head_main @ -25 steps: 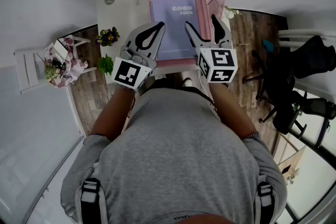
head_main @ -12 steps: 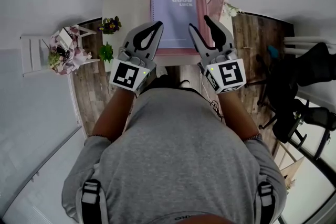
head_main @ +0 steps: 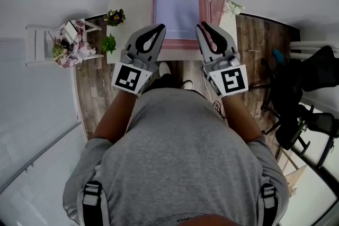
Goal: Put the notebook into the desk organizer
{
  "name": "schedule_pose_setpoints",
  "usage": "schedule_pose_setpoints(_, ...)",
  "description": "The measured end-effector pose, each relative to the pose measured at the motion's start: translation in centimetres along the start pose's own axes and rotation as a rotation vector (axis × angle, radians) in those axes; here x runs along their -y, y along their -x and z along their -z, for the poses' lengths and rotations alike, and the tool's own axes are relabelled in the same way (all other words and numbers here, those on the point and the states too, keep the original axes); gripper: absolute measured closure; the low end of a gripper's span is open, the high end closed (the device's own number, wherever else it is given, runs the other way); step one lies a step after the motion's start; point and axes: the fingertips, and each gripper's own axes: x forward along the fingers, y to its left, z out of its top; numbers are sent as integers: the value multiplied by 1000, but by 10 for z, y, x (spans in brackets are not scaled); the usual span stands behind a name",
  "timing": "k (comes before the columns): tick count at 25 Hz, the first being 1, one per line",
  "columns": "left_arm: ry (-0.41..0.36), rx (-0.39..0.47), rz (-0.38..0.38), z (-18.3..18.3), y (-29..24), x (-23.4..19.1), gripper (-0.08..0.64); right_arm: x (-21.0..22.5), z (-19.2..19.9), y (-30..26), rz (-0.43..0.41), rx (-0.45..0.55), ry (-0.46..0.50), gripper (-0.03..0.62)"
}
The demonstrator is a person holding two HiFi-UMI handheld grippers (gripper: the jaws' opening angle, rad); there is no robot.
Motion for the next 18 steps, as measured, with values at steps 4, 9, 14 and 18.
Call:
schedule_pose_setpoints(4, -2, 2, -2, -4, 6, 10, 540, -10, -5, 12, -32, 35, 8, 584)
schedule_pose_setpoints(9, -9, 8, 3, -9, 11, 23, 540, -20, -7, 25, -89, 54, 26, 586)
schedule_pose_setpoints(14, -21, 22, 13, -17, 15, 33, 540, -19, -5, 34, -73, 32, 24, 586)
schedule_pose_setpoints(18, -24, 20, 16, -17, 16, 34, 540, -19, -5, 37, -76, 35, 31, 586)
